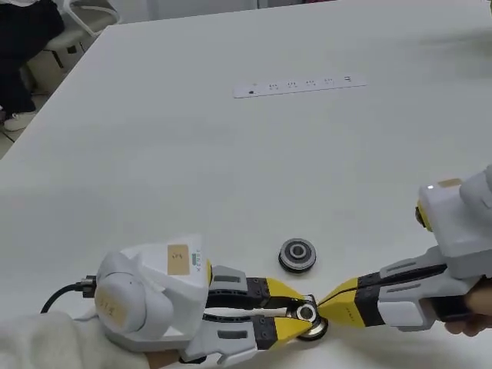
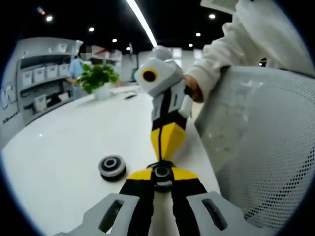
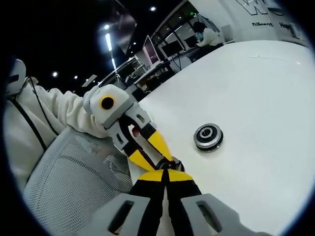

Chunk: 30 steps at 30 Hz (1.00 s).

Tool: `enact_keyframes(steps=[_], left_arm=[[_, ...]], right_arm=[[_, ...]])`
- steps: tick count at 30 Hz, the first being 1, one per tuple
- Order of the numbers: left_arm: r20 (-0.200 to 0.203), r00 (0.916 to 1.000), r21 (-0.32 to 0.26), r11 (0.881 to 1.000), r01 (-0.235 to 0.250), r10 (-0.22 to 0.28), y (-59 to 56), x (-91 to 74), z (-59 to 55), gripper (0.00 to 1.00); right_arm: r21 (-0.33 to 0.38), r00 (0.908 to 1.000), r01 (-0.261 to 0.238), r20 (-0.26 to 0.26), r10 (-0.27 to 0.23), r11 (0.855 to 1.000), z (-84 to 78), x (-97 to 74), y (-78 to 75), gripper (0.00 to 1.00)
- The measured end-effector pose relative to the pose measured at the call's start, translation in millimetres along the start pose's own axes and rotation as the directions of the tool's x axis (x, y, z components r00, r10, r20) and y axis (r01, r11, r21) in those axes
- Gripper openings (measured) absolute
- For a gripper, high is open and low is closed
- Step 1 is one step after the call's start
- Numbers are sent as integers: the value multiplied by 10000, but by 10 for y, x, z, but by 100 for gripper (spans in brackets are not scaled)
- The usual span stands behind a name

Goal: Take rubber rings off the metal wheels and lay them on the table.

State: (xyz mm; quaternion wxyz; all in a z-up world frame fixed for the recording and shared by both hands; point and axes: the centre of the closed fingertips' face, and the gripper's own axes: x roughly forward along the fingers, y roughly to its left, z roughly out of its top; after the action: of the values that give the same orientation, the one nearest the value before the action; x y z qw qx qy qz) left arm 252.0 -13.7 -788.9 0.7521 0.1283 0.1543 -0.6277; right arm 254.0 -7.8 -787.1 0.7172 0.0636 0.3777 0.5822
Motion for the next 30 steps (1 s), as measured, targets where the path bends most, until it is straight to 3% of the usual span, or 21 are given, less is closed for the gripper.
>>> enact_keyframes(steps=[11, 24, 25, 26, 29, 30], left_arm=[[247, 9997, -232, 9997, -46, 51, -18, -16, -3, 14], [259, 9996, -71, 9999, -96, 98, -34, -11, 16, 14], [254, 9996, -56, 9999, -107, 109, -33, -10, 17, 14], [251, 9996, -54, 9999, -106, 107, -31, -10, 18, 14], [245, 9995, -69, 9998, -189, 190, -19, -5, 32, 14], [235, 9995, -67, 9998, -189, 191, -16, -4, 36, 14]], right_arm=[[-200, 9999, -157, -34, 157, 9997, -5, 10, 46, 0], [-20, 9994, -305, 152, 305, 9995, 28, 9, 63, 0], [38, 9971, -652, 397, 650, 9979, 71, 5, 125, 0], [298, 9937, -698, 896, 668, 9971, 169, 1, 137, 0], [-389, 9983, -189, 541, 210, 9991, 154, -20, 55, 0], [-148, 9978, -329, 564, 337, 9993, 140, -16, 78, 0]])
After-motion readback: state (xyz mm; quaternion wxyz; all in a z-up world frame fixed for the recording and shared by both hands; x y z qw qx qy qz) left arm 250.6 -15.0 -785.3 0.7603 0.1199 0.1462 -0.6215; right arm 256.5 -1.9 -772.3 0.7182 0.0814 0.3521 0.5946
